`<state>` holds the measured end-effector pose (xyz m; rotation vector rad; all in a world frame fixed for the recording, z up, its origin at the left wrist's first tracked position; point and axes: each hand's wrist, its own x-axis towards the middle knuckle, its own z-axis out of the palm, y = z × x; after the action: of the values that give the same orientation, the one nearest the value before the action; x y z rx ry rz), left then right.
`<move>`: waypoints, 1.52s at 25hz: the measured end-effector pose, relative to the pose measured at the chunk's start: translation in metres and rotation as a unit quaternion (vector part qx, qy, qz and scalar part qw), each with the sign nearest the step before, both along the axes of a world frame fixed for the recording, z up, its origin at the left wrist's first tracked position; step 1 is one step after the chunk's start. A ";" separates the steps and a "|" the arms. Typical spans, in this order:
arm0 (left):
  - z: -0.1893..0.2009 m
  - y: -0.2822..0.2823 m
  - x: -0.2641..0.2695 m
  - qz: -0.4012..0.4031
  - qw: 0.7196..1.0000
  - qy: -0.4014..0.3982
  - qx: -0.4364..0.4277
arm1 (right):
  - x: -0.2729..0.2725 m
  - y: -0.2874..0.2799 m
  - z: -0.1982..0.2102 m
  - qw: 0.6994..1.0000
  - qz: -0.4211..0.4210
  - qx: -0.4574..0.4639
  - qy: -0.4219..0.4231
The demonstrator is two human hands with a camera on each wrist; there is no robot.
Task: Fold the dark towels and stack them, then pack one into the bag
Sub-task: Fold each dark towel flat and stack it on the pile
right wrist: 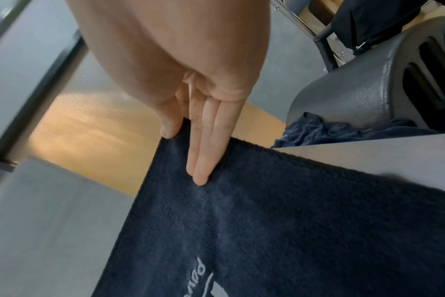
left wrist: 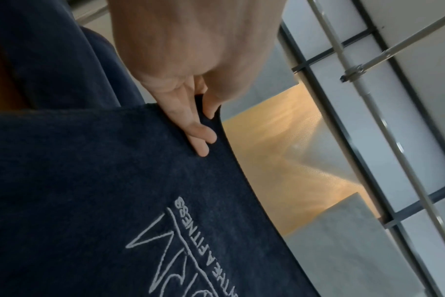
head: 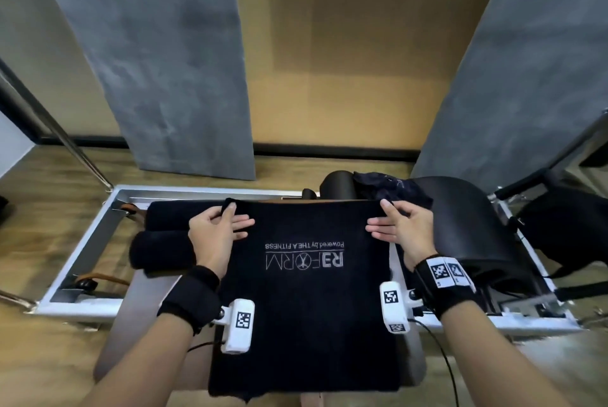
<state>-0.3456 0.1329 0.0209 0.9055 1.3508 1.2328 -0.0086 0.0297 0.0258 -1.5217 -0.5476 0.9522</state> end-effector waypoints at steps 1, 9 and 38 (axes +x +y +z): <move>-0.007 0.013 0.005 0.001 1.000 0.013 -0.006 | 0.004 0.014 -0.006 1.000 -0.001 -0.013 0.004; -0.059 0.066 0.044 0.001 0.991 0.063 -0.114 | 0.017 0.083 -0.067 0.987 -0.041 -0.153 0.006; -0.070 -0.214 -0.096 -0.261 0.846 0.465 0.014 | -0.101 -0.215 -0.067 0.906 0.118 -0.278 -0.295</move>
<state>-0.4414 -0.0811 -0.0487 1.8861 1.6248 0.3451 -0.1098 -0.1848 -0.0412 -2.3311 -0.9634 0.8574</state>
